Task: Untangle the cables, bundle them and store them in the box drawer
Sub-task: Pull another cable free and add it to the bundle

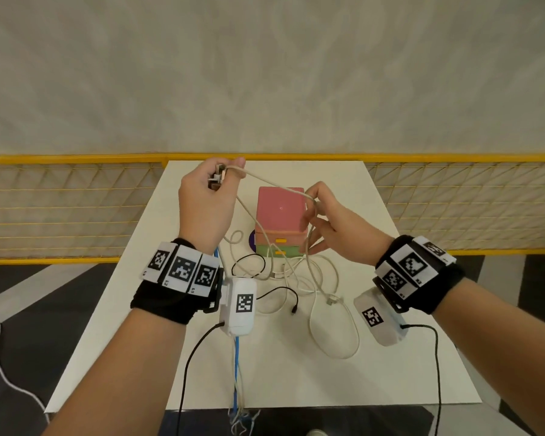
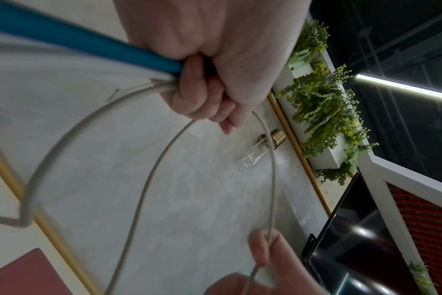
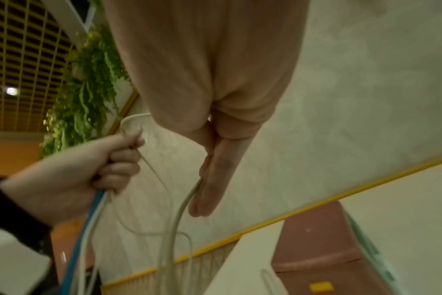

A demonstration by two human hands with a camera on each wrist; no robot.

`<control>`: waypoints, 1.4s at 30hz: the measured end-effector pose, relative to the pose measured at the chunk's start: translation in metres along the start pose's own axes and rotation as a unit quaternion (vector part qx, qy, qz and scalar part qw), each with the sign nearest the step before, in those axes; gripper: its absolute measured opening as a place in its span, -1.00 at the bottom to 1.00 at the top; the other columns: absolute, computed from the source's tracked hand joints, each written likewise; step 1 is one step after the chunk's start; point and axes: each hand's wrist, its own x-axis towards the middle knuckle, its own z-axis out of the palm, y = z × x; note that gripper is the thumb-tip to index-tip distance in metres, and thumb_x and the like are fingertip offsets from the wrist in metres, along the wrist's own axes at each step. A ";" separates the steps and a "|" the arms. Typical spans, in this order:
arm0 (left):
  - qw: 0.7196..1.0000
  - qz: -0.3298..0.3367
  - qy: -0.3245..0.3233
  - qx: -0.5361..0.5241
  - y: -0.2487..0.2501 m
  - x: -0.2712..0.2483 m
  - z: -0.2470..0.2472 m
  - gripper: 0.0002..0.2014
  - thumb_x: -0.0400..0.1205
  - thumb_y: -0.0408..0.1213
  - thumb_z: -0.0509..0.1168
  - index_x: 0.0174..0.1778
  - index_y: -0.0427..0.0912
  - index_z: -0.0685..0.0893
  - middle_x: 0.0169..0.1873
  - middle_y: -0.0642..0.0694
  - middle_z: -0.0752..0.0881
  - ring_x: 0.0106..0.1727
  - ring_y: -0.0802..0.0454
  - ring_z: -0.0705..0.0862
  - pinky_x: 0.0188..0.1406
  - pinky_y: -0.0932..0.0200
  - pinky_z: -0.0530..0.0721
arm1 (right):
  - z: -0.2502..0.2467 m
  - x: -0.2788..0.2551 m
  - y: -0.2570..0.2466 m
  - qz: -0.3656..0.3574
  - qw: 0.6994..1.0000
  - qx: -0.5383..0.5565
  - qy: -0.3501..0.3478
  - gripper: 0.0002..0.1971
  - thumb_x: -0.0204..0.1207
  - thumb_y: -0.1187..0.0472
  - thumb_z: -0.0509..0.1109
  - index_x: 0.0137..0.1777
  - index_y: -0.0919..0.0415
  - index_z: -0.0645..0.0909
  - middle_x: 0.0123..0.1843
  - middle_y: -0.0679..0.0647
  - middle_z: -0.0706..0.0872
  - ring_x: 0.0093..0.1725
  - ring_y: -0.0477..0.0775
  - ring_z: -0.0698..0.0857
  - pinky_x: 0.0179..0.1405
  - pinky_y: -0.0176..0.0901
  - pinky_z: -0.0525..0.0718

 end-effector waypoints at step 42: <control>0.943 -0.039 -0.128 -0.303 0.051 -0.031 0.009 -0.65 0.80 -0.12 0.00 -0.31 -0.12 0.38 -0.57 0.03 0.35 -0.65 0.19 0.20 -0.70 0.38 0.19 | 0.093 -0.049 0.028 -0.040 0.990 0.009 -0.137 -0.73 0.72 0.16 -0.01 0.12 0.37 0.39 -0.03 0.28 0.61 -0.11 0.08 0.66 0.03 0.08 0.65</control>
